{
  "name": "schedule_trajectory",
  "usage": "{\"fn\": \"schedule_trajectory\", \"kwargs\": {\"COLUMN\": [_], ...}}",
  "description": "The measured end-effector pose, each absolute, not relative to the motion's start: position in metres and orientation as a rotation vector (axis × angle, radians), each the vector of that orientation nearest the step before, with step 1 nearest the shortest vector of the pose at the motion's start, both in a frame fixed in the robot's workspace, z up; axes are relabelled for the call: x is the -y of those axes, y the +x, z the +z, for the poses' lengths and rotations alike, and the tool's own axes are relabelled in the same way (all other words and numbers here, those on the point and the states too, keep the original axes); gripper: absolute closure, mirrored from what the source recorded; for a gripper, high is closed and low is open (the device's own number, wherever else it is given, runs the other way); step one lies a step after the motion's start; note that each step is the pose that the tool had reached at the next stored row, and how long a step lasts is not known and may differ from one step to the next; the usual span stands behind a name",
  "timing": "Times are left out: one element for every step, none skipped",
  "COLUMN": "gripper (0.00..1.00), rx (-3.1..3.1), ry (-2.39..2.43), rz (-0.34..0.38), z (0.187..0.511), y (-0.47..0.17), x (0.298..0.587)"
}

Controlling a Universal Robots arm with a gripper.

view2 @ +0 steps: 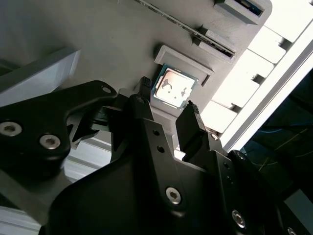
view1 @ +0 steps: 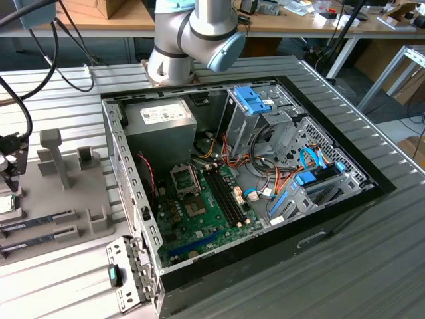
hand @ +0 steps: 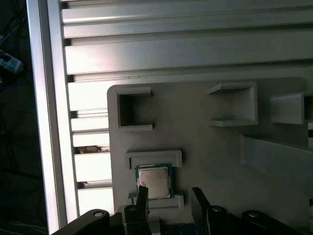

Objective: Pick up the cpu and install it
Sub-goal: 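Pick up the cpu and move it towards the insertion slot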

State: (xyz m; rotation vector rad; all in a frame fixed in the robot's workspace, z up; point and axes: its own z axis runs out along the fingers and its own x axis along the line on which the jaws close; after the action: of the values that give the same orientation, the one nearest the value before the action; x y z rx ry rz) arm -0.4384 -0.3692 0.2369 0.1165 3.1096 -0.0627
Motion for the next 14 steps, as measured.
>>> {"fn": "schedule_trajectory", "kwargs": {"gripper": [0.52, 0.52, 0.52, 0.52, 0.52, 0.52, 0.52, 0.52, 0.52, 0.52, 0.52, 0.52, 0.52, 0.52], "rx": [-3.110, -3.110, -3.110, -3.110, -3.110, -3.110, -3.110, -3.110, -3.110, -3.110, -3.110, -3.110, -3.110, -3.110], "ry": [0.116, 0.114, 0.098, 0.082, 0.079, 0.079, 0.079, 0.079, 0.079, 0.079, 0.079, 0.080, 0.079, 0.079], "rz": [-0.063, -0.063, -0.062, -0.062, -0.061, -0.061, -0.061, -0.061, -0.061, -0.061, -0.062, -0.061, -0.061, -0.062], "z": [0.2367, 0.2366, 0.2363, 0.2362, 0.2359, 0.2355, 0.2352, 0.2342, 0.2335, 0.2330, 0.2326, 0.2317, 0.2310, 0.2306], "y": [-0.4385, -0.4385, -0.4384, -0.4384, -0.4385, -0.4386, -0.4388, -0.4393, -0.4396, -0.4398, -0.4399, -0.4399, -0.4398, -0.4398], "x": [0.3693, 0.3692, 0.3692, 0.3692, 0.3692, 0.3693, 0.3694, 0.3694, 0.3695, 0.3696, 0.3696, 0.3697, 0.3698, 0.3698]}}
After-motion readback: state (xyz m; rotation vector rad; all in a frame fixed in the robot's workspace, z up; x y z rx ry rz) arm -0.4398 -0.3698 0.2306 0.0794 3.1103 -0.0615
